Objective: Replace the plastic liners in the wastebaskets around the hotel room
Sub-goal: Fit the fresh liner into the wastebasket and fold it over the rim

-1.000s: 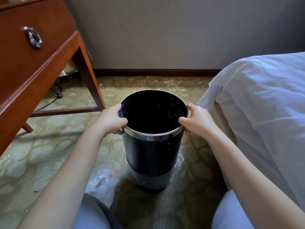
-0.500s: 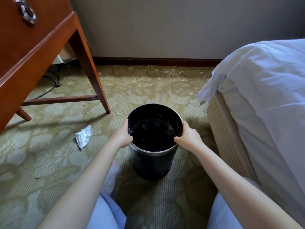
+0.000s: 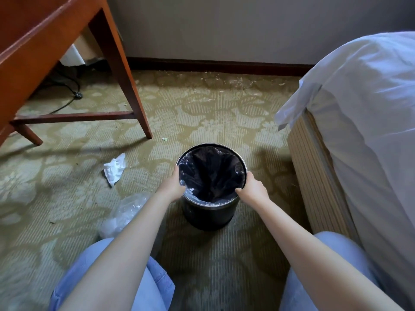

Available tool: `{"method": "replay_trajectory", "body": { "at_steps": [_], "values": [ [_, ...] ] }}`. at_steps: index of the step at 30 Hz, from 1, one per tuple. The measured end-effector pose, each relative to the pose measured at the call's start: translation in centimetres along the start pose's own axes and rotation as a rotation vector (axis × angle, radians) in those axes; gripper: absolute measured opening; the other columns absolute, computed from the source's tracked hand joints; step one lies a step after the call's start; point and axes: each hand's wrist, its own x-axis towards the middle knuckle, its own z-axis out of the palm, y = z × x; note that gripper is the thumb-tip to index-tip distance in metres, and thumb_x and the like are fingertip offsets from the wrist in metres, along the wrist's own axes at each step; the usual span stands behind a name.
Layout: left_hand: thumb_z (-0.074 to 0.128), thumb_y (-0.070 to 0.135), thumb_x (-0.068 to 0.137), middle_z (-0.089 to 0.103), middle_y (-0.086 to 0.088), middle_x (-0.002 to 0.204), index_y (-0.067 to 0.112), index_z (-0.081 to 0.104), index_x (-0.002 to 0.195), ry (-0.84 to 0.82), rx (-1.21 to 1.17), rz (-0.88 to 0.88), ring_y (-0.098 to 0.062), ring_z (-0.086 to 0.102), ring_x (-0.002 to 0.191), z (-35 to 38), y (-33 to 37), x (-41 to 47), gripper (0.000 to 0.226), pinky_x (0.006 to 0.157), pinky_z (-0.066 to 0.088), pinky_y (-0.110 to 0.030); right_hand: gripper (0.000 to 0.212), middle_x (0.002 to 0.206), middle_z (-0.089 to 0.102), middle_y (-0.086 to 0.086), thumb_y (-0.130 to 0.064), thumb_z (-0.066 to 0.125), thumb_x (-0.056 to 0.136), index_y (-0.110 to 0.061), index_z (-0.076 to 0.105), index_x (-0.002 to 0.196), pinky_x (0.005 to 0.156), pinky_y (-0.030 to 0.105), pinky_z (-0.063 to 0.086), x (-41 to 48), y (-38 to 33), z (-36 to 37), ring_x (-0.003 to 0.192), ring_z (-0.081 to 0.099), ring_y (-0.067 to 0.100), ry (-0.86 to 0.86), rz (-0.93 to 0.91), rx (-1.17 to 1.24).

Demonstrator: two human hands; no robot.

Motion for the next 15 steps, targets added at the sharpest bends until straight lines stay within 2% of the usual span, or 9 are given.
{"method": "replay_trajectory", "body": {
  "at_steps": [3,5,7,9,12,15],
  "values": [
    [0.053,0.029,0.093,0.062,-0.009,0.108,0.030,0.001,0.152,-0.055,0.000,0.037,-0.018,0.051,0.061,-0.8,-0.6,0.5,0.079,0.056,0.042,-0.030,0.046,0.105,0.065,0.010,-0.033,0.054,0.094,-0.012,0.035,0.130,0.066,0.034,0.044,-0.6,-0.8,-0.3,0.089,0.061,0.031,0.144,-0.067,-0.162],
    [0.055,0.036,0.091,0.057,-0.012,0.130,0.025,0.020,0.151,-0.002,-0.049,0.045,-0.025,0.061,0.085,-2.0,-1.1,0.8,0.070,0.074,0.050,-0.034,0.041,0.100,0.066,0.007,-0.032,0.051,0.096,-0.014,0.039,0.131,0.064,0.034,0.045,-1.1,-1.8,-0.1,0.086,0.061,0.029,0.210,-0.189,-0.121],
    [0.054,0.041,0.092,0.049,-0.013,0.140,0.016,0.032,0.146,0.112,-0.026,0.015,-0.031,0.057,0.112,-3.8,-2.2,0.9,0.063,0.090,0.046,-0.037,0.033,0.095,0.066,0.001,-0.028,0.050,0.096,-0.019,0.049,0.128,0.066,0.033,0.048,-1.4,-3.3,0.6,0.090,0.063,0.026,0.163,-0.329,-0.059],
    [0.054,0.040,0.092,0.053,-0.012,0.136,0.012,0.046,0.137,0.152,-0.043,-0.031,-0.030,0.054,0.117,-5.7,-4.2,0.7,0.053,0.095,0.045,-0.037,0.024,0.092,0.068,-0.001,-0.023,0.052,0.095,-0.020,0.060,0.117,0.069,0.033,0.049,-1.8,-5.2,1.8,0.090,0.063,0.023,0.093,-0.449,-0.032],
    [0.059,0.030,0.091,0.063,-0.015,0.117,0.008,0.062,0.112,0.102,-0.121,-0.085,-0.029,0.060,0.098,-7.4,-8.6,0.1,0.031,0.087,0.047,-0.037,0.021,0.097,0.069,-0.001,-0.018,0.054,0.091,-0.018,0.066,0.108,0.071,0.032,0.047,-2.8,-8.4,4.3,0.092,0.062,0.024,0.038,-0.608,-0.017],
    [0.062,0.023,0.091,0.062,-0.014,0.112,0.004,0.062,0.113,0.059,-0.187,-0.185,-0.030,0.059,0.104,-7.7,-13.3,-0.7,0.030,0.091,0.047,-0.041,0.025,0.096,0.068,0.001,-0.020,0.053,0.092,-0.018,0.063,0.114,0.072,0.031,0.044,-3.3,-11.9,8.0,0.094,0.060,0.024,-0.085,-0.736,-0.086]
  ]
}}
